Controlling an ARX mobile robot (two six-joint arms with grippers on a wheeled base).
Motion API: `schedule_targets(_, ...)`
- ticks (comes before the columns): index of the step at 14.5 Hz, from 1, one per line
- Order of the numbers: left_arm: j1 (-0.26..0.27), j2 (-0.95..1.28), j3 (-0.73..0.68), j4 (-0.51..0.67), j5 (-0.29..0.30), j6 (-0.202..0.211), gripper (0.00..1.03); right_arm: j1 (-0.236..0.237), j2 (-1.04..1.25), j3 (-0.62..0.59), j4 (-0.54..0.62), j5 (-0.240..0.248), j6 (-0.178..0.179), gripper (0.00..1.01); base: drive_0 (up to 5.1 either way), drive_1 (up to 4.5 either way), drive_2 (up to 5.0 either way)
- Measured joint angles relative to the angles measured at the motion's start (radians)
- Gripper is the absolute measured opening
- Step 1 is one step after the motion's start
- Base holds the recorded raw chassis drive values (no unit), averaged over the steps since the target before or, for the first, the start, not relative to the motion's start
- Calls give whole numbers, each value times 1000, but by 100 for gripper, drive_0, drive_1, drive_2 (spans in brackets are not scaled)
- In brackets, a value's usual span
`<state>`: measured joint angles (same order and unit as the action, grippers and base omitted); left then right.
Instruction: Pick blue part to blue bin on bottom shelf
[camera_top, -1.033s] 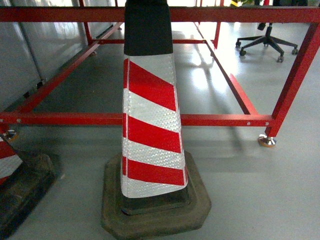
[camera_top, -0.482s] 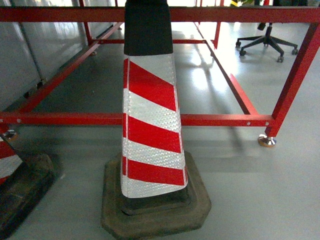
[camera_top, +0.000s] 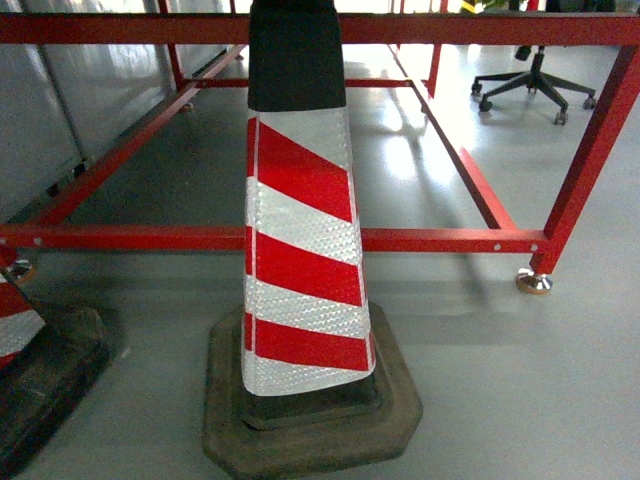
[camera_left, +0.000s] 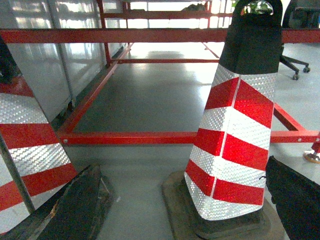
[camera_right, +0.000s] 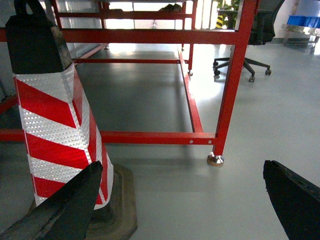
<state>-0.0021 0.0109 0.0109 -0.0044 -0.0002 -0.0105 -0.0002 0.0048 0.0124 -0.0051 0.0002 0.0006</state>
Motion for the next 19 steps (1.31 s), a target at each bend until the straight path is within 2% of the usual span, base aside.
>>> schedule_targets(19, 0, 0, 0, 0, 0, 4, 98, 0, 0, 0, 0, 1, 1, 98, 0, 0, 0)
